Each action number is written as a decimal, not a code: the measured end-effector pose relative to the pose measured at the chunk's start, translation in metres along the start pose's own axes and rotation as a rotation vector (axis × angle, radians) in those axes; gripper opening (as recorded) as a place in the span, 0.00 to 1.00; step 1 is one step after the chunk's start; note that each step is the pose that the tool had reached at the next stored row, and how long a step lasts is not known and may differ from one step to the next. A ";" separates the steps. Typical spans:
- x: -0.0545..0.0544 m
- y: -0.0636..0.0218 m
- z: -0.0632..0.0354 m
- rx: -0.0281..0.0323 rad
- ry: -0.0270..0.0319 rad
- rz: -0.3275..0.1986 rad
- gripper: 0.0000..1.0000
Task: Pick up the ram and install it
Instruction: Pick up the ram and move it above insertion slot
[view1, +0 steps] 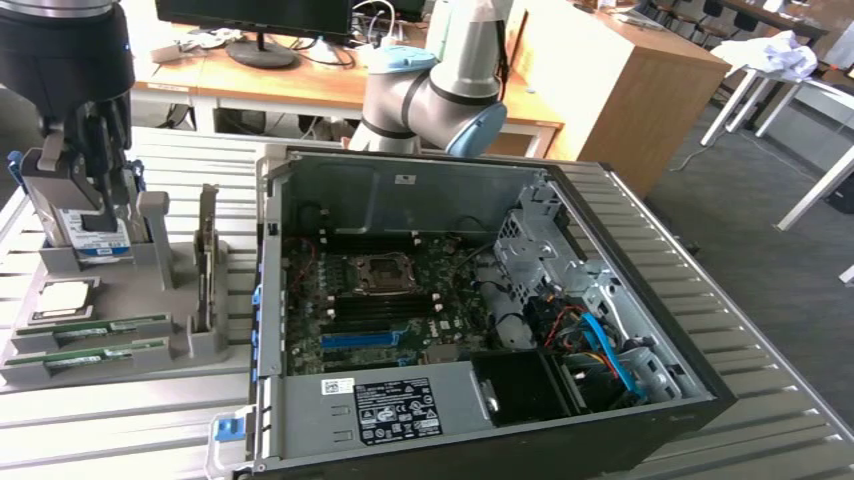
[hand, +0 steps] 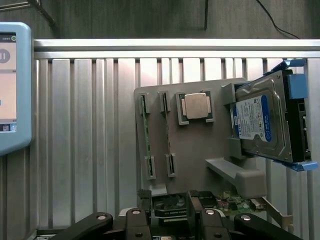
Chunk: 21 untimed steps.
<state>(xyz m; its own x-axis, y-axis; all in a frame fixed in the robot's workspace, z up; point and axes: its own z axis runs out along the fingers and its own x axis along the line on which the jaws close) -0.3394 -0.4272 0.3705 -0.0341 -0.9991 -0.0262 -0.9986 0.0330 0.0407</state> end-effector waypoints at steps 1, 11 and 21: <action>0.000 0.0001 0.0003 0.0000 0.0000 0.000 0.41; 0.000 0.0009 0.0032 0.0000 -0.0001 0.000 0.41; 0.000 0.0017 0.0061 0.0000 -0.0001 0.000 0.41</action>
<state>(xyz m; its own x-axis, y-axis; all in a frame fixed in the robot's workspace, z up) -0.3413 -0.4272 0.3644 -0.0341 -0.9991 -0.0262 -0.9986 0.0330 0.0406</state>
